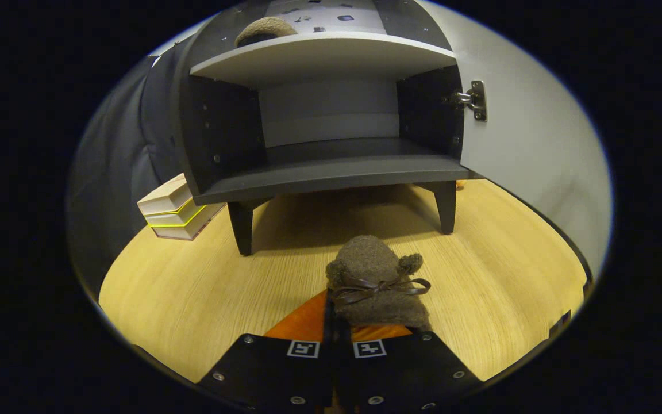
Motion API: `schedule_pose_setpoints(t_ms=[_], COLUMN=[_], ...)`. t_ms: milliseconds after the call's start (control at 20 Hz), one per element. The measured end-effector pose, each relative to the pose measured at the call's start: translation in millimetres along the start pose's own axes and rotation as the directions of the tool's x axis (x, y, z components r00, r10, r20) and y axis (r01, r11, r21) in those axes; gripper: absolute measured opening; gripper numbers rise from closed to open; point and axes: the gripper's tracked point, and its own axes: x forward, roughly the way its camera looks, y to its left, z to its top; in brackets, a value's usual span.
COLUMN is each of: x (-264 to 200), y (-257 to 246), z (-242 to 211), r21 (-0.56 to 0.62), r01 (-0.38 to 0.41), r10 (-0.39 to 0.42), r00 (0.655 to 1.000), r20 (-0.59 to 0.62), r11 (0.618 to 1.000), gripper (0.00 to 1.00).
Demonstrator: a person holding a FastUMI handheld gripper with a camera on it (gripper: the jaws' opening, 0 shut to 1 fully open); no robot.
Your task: Open the shoe cabinet door, grab the shoes and put them into the shoe cabinet, then close the shoe cabinet door.
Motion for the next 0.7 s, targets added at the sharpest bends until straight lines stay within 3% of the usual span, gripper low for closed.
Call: schedule_pose_setpoints(t_ms=[200,700], x=[-30.7,-131.4], y=[-1.4,15.0], z=[42.9,196.2], r21=[-0.045,0.028], r01=[0.035,0.1], r10=[-0.033,-0.103], r00=[0.999,0.973], r20=[0.041,0.205], r11=[0.998,0.995], gripper=[0.07,0.07])
